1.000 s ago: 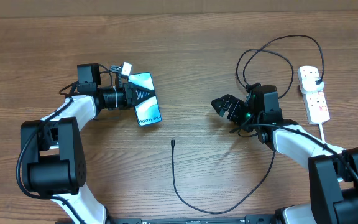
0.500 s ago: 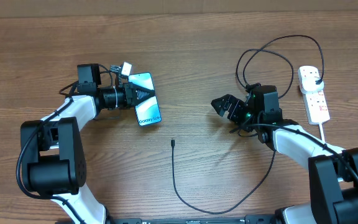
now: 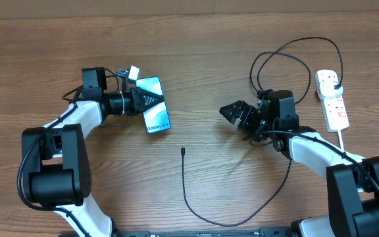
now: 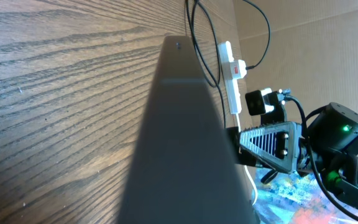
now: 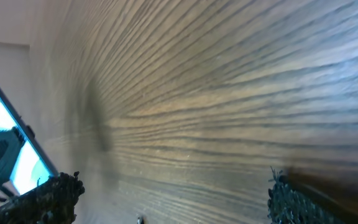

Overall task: Plug charger to phone and switch on socket
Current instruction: 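Hold the phone upright with the left gripper while the right gripper waits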

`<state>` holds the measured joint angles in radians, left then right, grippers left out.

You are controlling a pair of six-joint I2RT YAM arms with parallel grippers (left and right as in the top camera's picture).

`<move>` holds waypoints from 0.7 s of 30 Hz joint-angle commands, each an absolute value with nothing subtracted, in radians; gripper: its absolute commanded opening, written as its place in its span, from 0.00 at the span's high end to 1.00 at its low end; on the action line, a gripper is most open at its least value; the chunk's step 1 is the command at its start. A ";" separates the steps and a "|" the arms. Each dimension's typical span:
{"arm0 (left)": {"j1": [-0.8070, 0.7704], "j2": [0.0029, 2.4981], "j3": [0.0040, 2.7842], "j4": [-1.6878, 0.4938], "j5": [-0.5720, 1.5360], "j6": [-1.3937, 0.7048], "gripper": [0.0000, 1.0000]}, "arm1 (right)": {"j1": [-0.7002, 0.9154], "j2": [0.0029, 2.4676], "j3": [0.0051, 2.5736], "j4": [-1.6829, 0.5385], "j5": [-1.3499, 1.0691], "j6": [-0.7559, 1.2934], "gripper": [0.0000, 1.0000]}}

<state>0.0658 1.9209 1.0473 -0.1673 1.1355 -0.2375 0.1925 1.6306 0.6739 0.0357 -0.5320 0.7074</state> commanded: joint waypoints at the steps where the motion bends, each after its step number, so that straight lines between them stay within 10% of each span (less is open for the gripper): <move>1: 0.065 1.890 1.051 -0.163 1.151 -0.251 0.96 | 0.193 1.633 0.675 0.025 -0.598 0.714 0.00; 21: 0.065 1.890 1.051 -0.163 1.151 -0.251 0.96 | 0.193 1.633 0.675 -0.043 -0.536 0.713 0.00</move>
